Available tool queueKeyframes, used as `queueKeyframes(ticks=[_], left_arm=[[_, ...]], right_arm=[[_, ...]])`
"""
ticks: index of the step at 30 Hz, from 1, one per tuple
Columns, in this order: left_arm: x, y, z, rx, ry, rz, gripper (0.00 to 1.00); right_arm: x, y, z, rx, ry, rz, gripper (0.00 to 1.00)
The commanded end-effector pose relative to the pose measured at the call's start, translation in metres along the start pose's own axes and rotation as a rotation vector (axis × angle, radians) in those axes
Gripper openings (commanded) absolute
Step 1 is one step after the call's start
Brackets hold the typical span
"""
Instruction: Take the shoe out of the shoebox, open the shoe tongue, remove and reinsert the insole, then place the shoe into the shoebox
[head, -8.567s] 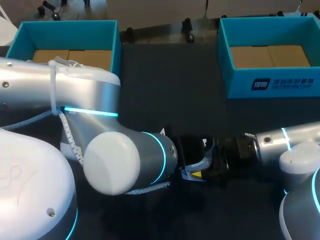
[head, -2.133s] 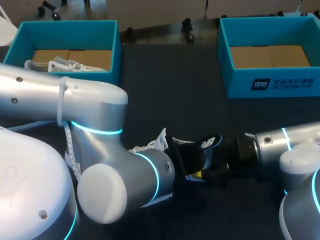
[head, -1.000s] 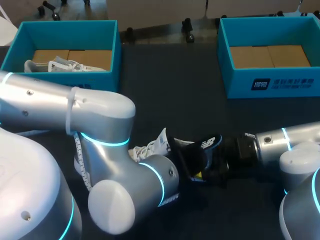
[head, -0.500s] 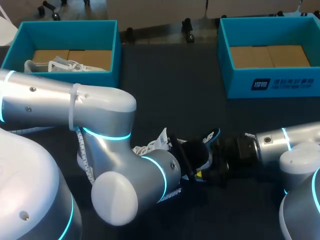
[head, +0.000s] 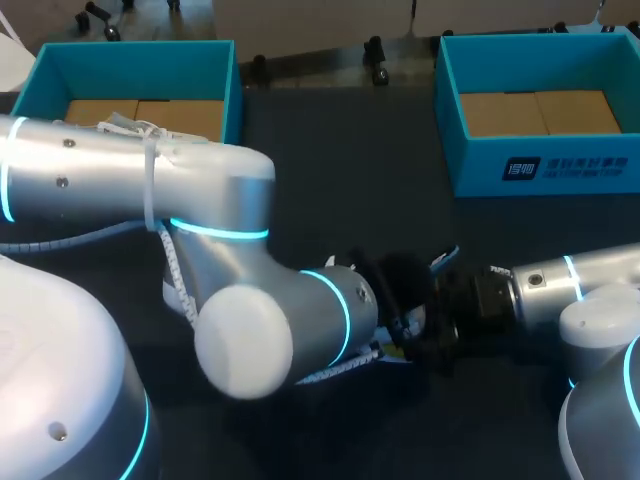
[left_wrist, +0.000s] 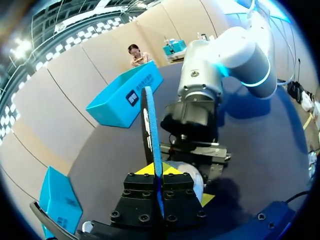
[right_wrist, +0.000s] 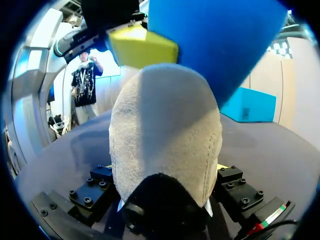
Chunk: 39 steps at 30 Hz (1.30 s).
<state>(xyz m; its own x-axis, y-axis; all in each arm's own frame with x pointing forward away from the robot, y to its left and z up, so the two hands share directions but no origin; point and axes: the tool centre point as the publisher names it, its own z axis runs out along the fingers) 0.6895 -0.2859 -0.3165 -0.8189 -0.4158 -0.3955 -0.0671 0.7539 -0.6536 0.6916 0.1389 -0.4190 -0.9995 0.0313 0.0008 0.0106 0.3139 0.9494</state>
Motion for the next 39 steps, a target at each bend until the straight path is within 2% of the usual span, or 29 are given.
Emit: queueKeyframes(ticks=[1, 8, 26, 31, 39], left_arm=[[-0.006, -0.010, -0.006, -0.028, 0.039, -0.003, 0.00], [-0.009, -0.028, -0.016, -0.091, 0.147, -0.060, 0.00], [-0.023, -0.078, -0.058, -0.148, 0.459, -0.226, 0.00], [-0.035, -0.095, -0.077, -0.140, 0.552, -0.296, 0.00], [-0.049, -0.117, -0.113, -0.064, 0.665, -0.355, 0.00]], right_arm=[[0.001, 0.002, 0.001, 0.005, 0.000, 0.000, 0.00], [0.001, 0.002, 0.001, 0.005, 0.000, 0.000, 0.00], [0.001, 0.002, 0.001, 0.005, 0.000, 0.000, 0.00], [0.001, 0.002, 0.001, 0.005, 0.000, 0.000, 0.00], [0.001, 0.002, 0.001, 0.005, 0.000, 0.000, 0.00]])
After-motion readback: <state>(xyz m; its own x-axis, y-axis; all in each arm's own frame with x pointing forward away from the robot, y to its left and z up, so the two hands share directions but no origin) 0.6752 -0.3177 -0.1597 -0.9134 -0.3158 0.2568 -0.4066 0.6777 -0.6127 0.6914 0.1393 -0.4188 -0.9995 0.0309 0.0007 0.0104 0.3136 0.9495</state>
